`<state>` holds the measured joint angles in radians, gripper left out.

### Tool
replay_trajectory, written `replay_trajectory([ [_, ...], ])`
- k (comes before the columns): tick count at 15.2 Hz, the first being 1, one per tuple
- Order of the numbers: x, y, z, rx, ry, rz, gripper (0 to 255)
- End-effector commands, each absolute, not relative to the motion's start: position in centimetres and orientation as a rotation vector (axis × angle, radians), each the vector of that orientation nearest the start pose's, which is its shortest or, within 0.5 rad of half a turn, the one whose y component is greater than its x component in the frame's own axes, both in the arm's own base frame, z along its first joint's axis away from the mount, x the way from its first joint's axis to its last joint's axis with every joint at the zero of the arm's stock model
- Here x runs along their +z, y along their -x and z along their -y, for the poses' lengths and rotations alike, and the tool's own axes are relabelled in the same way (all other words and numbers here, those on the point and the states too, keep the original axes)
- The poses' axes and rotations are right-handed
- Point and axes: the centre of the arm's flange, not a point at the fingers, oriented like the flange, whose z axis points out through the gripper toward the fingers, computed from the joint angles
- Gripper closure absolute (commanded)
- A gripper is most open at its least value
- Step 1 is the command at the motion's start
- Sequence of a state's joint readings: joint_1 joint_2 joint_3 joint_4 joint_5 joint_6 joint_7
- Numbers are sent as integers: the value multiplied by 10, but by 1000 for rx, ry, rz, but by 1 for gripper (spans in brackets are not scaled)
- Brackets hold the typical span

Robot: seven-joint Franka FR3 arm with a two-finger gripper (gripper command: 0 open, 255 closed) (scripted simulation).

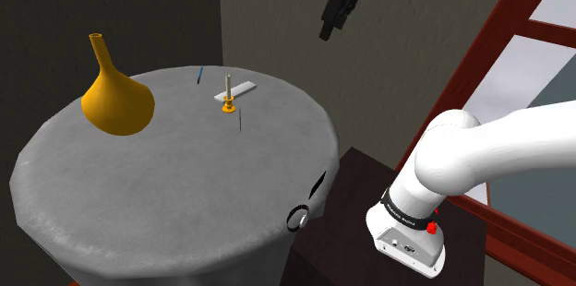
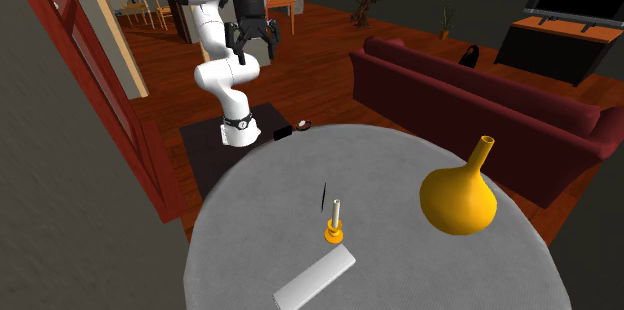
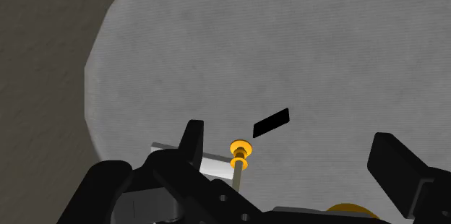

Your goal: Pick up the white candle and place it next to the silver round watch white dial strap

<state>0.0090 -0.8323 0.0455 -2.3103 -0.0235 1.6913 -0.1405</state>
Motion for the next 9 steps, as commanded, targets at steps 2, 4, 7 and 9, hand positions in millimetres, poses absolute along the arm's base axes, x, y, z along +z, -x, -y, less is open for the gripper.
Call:
replay_trajectory([
  [2, 632, -316, -19, -333, 3174, 307, 0],
  [4, 618, -339, -16, -328, 3165, 333, 0],
  [7, 598, -374, -13, -321, 3152, 373, 0],
  [9, 584, -397, -12, -315, 3143, 399, 0],
])
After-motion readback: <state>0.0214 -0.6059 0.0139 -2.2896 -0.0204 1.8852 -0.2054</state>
